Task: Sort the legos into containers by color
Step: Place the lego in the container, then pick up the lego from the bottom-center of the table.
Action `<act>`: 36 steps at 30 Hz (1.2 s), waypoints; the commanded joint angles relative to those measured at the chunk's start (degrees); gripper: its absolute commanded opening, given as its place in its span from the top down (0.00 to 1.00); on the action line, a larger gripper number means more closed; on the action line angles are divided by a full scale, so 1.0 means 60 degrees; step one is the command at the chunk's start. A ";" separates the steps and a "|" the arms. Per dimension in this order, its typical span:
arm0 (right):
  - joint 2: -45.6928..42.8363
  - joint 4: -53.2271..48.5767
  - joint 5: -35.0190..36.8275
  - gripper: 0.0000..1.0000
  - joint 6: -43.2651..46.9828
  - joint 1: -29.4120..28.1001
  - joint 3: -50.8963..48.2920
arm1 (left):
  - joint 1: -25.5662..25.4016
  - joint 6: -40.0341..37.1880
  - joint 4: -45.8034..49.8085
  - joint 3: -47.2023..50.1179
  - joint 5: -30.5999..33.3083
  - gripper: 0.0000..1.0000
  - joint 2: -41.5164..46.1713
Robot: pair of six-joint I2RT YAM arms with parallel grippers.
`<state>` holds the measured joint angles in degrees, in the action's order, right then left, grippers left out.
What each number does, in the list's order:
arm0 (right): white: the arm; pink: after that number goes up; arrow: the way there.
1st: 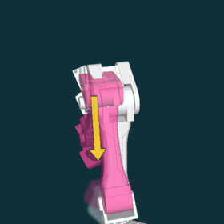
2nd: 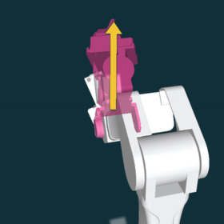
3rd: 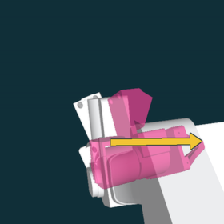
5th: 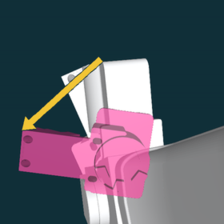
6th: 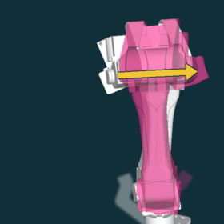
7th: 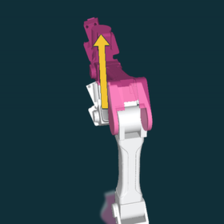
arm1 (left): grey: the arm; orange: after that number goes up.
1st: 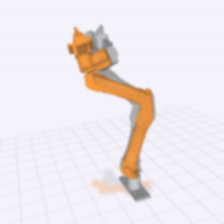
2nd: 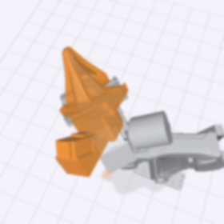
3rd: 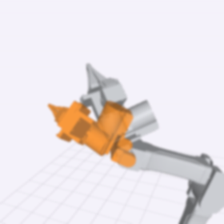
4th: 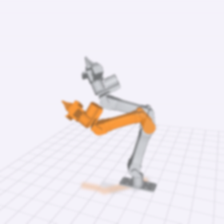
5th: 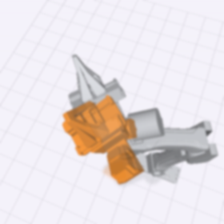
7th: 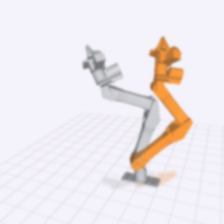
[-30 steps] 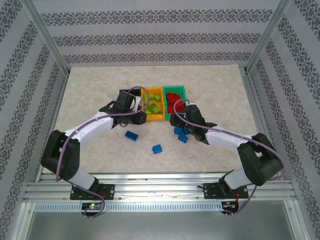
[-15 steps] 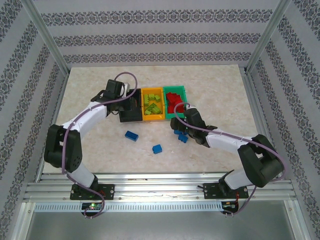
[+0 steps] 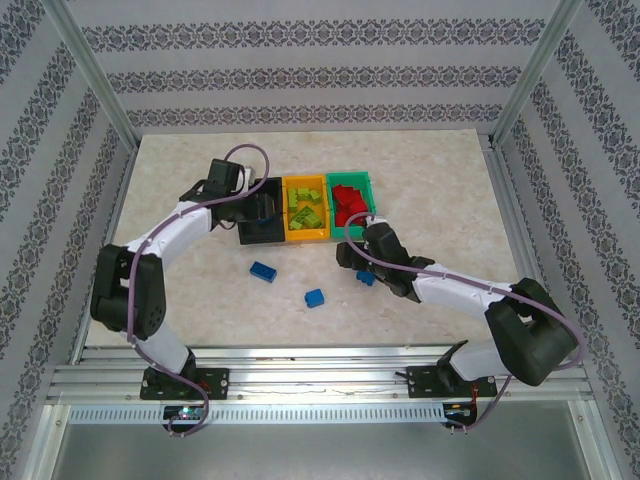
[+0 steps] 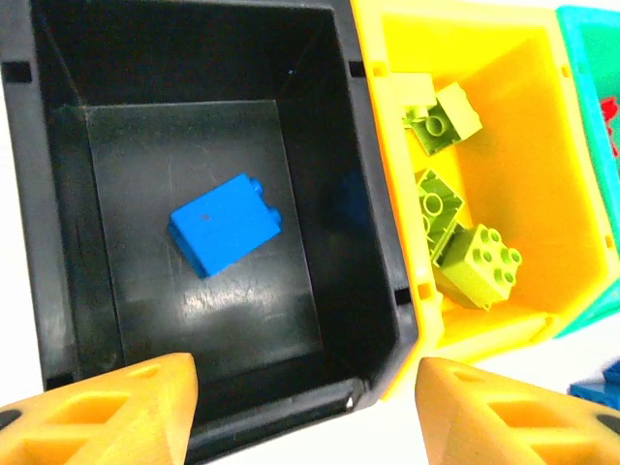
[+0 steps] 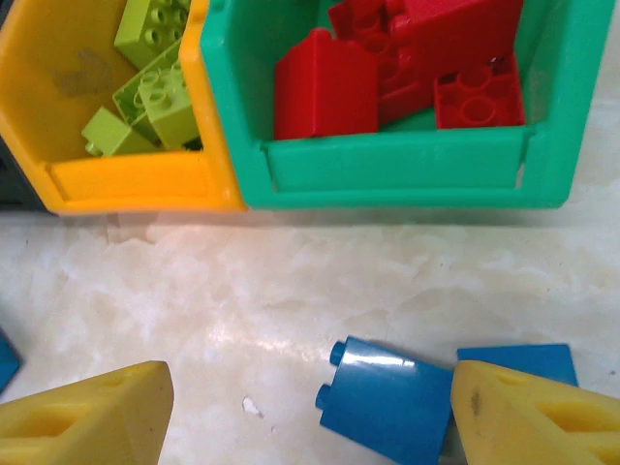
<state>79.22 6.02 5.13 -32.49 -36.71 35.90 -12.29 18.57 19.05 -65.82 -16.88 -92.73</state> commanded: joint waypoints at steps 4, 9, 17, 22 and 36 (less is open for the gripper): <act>0.0309 -0.0530 -0.0229 0.24 0.0384 -0.0598 0.0609 | 0.0019 0.0306 -0.0630 0.1054 -0.0236 0.39 0.1093; 0.0707 -0.1294 -0.0327 0.24 0.0883 -0.1585 0.1232 | 0.0038 0.0355 -0.0714 0.1801 -0.0112 0.39 0.1766; 0.1447 -0.1870 -0.0624 0.24 0.1305 -0.2822 0.1801 | 0.0040 0.0495 -0.1273 0.2579 -0.0111 0.39 0.2374; 0.1895 -0.2901 -0.0088 0.24 0.1917 -0.3431 0.2333 | 0.0042 0.0451 -0.1395 0.2621 -0.0063 0.39 0.2432; 0.2634 -0.3376 0.0669 0.25 0.1221 -0.3958 0.2733 | 0.0031 0.0509 -0.1637 0.2712 -0.0350 0.39 0.2198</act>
<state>93.86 -12.69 6.70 -23.40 -59.68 50.83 -12.29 21.06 11.11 -50.35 -17.89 -79.29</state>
